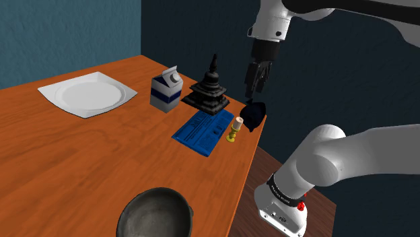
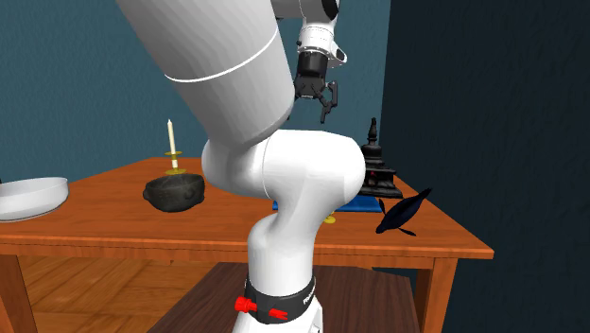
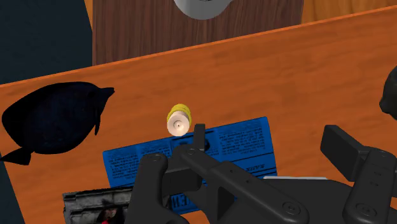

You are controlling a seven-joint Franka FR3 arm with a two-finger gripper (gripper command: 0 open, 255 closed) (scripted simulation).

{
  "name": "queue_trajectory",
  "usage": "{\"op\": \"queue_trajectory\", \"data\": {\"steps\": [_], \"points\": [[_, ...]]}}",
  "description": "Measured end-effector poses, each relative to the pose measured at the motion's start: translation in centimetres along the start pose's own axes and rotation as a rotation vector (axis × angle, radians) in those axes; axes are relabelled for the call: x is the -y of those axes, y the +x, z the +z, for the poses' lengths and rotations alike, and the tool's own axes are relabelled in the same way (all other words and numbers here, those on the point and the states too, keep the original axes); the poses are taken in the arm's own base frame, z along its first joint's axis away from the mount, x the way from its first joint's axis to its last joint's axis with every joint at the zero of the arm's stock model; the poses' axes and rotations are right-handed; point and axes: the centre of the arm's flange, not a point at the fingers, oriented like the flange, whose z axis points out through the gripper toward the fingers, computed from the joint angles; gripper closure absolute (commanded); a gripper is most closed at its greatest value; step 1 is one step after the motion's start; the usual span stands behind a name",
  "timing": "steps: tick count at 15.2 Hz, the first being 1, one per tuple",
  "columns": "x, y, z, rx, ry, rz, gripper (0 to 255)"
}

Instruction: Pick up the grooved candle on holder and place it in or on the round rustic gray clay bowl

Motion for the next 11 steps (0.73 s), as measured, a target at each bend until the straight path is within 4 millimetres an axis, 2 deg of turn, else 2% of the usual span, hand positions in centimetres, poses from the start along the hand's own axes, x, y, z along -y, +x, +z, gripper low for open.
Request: {"op": "queue_trajectory", "data": {"steps": [2, 4, 6, 11], "points": [[-0.4, 0.1, 0.4, -0.007, -0.002, 0.002, 0], [-1.3, 0.5, 2.1, -0.032, -0.008, 0.011, 0], [-2.4, 0.5, 4.2, -0.063, -0.015, 0.020, 0], [-5.4, 1.9, 9.4, -0.143, -0.035, 0.044, 0]]}}
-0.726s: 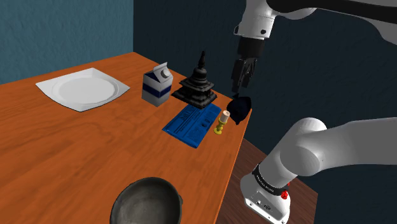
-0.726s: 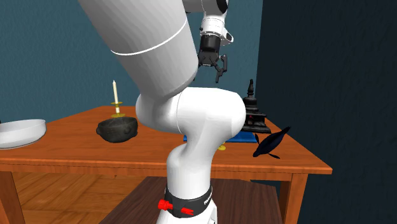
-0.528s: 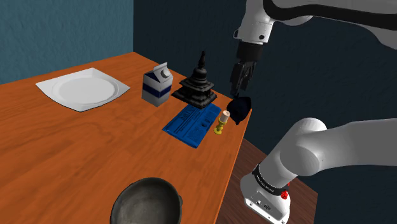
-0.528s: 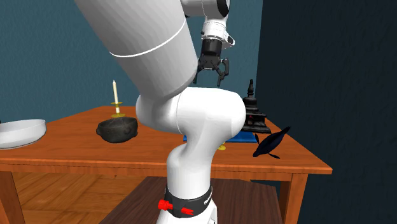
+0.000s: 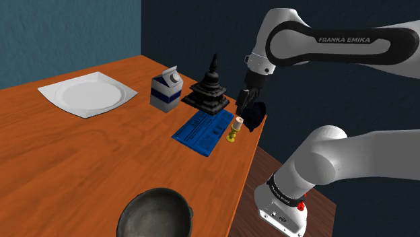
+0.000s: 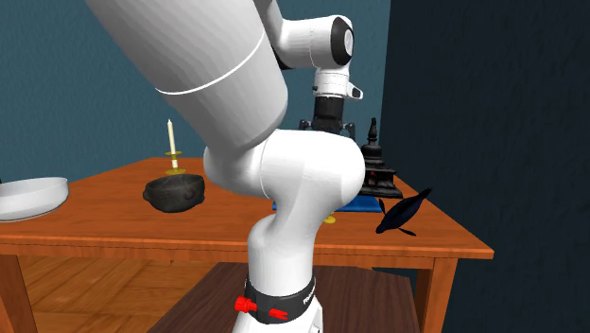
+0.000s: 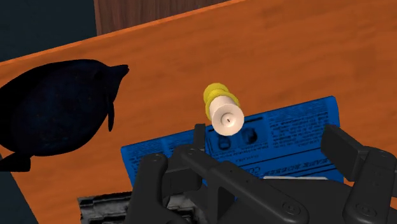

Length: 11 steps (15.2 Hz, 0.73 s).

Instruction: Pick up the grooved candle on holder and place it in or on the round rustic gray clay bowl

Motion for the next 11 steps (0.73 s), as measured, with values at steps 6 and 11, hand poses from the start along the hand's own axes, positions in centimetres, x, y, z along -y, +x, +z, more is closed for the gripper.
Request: {"op": "queue_trajectory", "data": {"steps": [6, 11], "points": [[-1.8, 0.5, 4.4, -0.052, -0.013, 0.014, 0], [-1.8, 0.6, 7.0, -0.053, -0.013, 0.014, 0]]}}
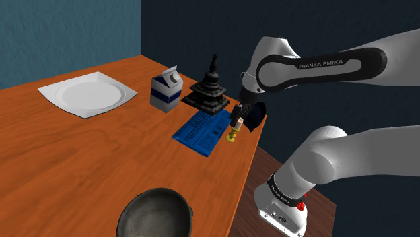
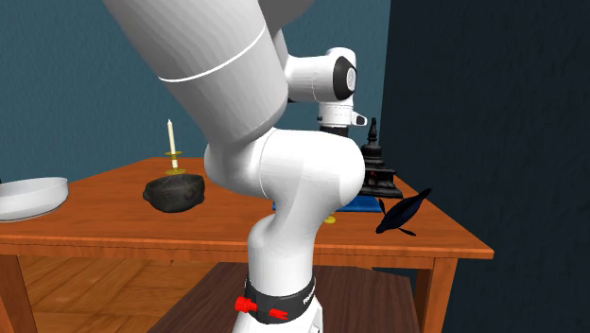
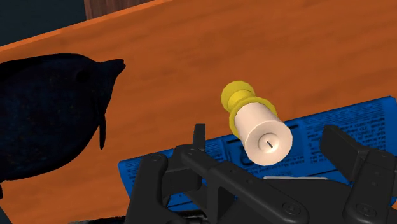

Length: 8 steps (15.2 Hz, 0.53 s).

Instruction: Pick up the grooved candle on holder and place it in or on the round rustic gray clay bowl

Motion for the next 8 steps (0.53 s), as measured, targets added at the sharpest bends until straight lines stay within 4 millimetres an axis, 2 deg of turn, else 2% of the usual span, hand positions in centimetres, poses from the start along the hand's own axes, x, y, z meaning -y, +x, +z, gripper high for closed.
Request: {"op": "queue_trajectory", "data": {"steps": [6, 7, 8], "points": [[-0.05, 0.08, 0.34, -0.001, 0.000, 0.000, 0], [-0.05, 0.08, 0.34, -0.001, 0.000, 0.000, 255], [-0.05, 0.09, 0.34, -0.001, 0.000, 0.000, 255]]}}
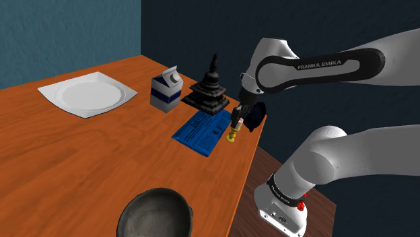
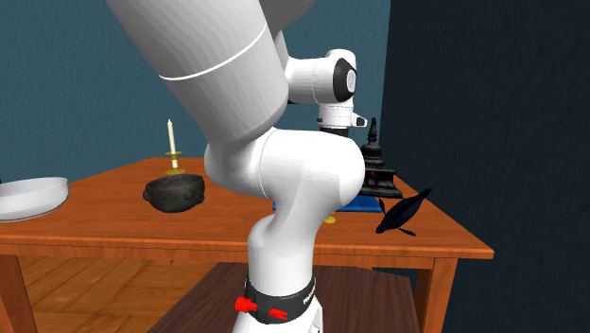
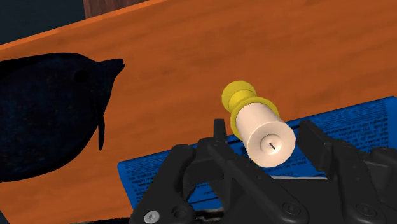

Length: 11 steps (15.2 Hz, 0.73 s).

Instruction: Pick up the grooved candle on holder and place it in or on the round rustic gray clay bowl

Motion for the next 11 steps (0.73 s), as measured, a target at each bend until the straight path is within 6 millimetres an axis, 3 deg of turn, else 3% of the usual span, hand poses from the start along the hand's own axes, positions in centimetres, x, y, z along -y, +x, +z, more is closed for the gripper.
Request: {"op": "queue_trajectory", "data": {"steps": [11], "points": [[0.03, -0.07, -0.64, 0.000, 0.000, 0.000, 255]]}}
